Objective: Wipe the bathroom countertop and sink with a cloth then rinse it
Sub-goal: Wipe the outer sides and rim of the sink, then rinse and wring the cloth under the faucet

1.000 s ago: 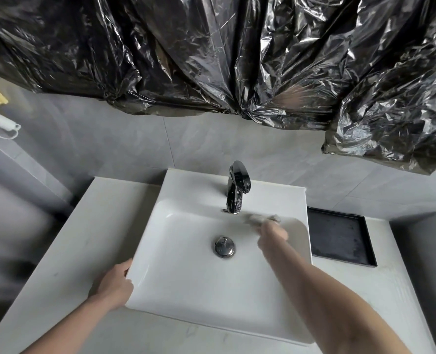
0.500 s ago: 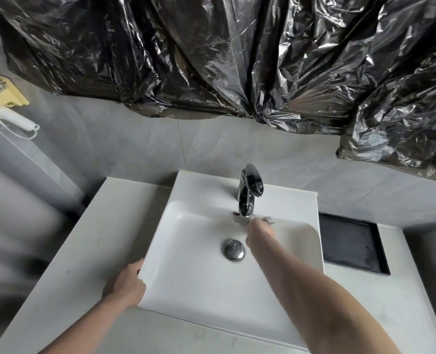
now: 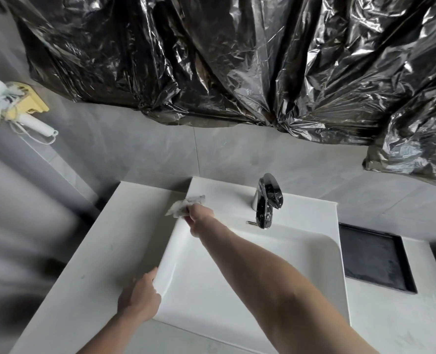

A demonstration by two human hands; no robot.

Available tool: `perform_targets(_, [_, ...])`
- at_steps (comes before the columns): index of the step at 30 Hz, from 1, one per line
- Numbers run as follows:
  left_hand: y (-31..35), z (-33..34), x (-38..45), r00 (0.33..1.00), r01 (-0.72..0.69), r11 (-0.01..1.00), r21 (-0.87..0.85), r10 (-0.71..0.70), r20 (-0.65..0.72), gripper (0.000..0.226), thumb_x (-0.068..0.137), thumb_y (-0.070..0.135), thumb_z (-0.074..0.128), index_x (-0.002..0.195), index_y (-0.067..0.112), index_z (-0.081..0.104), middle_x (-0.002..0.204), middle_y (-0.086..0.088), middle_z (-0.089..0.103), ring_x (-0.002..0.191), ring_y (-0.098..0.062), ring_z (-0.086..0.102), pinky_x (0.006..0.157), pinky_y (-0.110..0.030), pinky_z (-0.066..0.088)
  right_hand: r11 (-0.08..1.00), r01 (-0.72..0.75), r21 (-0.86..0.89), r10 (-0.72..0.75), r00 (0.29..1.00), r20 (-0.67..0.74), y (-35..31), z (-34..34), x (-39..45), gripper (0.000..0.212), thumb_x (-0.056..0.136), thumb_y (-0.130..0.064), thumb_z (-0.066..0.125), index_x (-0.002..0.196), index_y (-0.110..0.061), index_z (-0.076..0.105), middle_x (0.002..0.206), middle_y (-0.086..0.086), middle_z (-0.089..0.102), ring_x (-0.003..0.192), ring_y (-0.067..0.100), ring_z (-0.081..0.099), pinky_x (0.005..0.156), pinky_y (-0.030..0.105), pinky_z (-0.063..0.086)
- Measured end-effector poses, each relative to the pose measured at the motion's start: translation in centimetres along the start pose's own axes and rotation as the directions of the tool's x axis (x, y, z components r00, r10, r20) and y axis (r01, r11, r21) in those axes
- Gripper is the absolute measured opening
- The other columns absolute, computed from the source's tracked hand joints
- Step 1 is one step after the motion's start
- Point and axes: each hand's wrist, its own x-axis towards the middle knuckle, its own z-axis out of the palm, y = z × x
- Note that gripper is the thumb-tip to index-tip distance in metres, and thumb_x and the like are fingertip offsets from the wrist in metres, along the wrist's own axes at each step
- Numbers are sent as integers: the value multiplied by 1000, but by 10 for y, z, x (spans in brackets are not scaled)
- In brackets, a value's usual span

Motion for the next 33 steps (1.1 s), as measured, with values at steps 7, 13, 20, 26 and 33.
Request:
perform_targets(7, [5,-12,-8,999,-1,1000,-18,2,39,69,77,16,43,138,46,52,128,14,67,116,-22,63,90,-30,52,998,59,-19,-59,998,-4,2,-60,-53,18,97,5,56,106,0,71,99,17,74,89,29,74,83,33,62])
perform_targets(13, [-19,12,15,997,26,999,-32,-23,70,74,71,18,38,136,53,50,122,21,68,106,-17,67,83,-27,54,948,130,-289,-102,989,108,39,-150,-131,19,94,5,58,101,-1,74,90,2,77,80,18,73,79,34,61])
perform_targets(20, [43,-15,-31,993,-107,978,-179,95,-72,67,87,12,48,152,29,41,152,3,44,136,-24,45,110,-34,41,814,276,-511,-342,939,-37,49,-232,-209,11,87,-9,69,89,-16,77,78,-8,76,72,10,68,69,22,48])
perform_targets(26, [169,-64,-72,882,-470,802,-369,414,-225,33,93,27,62,125,33,61,125,20,60,108,-9,63,94,-32,51,632,350,-691,-532,845,-59,35,-272,-247,16,94,-22,67,87,-30,80,88,-7,78,86,5,74,82,28,56])
perform_targets(33, [271,-91,-82,901,-356,722,-593,434,-13,10,86,33,58,84,24,63,85,2,66,73,-20,70,62,-32,51,552,374,-745,-591,806,-33,10,-282,-278,28,99,-17,61,88,-34,80,81,-15,77,77,-1,72,68,11,49])
